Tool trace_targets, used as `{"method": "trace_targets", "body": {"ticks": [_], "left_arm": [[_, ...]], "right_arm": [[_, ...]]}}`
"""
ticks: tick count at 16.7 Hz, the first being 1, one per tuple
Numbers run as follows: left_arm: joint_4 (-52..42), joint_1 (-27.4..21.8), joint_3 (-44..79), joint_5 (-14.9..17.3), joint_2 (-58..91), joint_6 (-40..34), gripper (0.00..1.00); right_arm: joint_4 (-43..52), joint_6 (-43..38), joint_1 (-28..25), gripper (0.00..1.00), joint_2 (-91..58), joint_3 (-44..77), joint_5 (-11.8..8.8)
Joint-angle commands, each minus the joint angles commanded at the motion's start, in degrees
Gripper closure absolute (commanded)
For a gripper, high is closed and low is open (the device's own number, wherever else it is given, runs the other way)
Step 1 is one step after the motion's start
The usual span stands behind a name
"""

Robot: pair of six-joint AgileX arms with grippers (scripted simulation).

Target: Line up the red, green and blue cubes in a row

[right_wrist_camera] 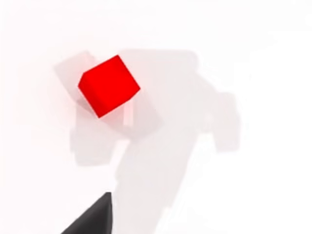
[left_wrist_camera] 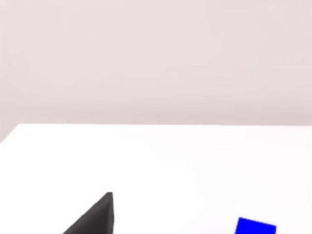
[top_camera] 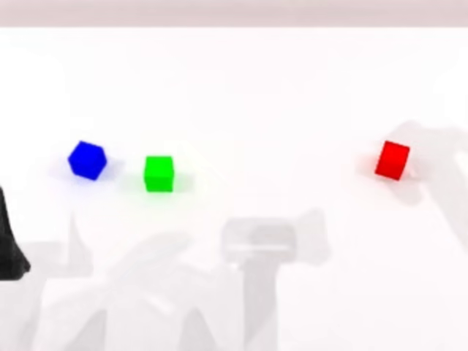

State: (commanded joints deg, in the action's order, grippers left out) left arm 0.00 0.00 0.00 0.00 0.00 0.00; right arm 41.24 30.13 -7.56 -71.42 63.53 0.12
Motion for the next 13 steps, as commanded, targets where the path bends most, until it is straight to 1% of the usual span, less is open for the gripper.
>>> {"method": "trace_targets", "body": {"ticks": [4, 7, 10, 13], "left_arm": [[0.0, 0.0, 0.0, 0.0, 0.0, 0.0, 0.00], [0.0, 0.0, 0.0, 0.0, 0.0, 0.0, 0.00], [0.0, 0.0, 0.0, 0.0, 0.0, 0.0, 0.00], [0.0, 0.0, 0.0, 0.0, 0.0, 0.0, 0.00]], "right_arm": [[13.4, 9.7, -2.5, 0.00, -25.4, 21.5, -0.1], [21.9, 15.9, -4.0, 0.00, -41.2, 35.2, 0.0], [28.2, 20.4, -5.1, 0.00, -52.7, 45.2, 0.0], [31.7, 23.0, -5.7, 0.00, -59.0, 50.6, 0.1]]}}
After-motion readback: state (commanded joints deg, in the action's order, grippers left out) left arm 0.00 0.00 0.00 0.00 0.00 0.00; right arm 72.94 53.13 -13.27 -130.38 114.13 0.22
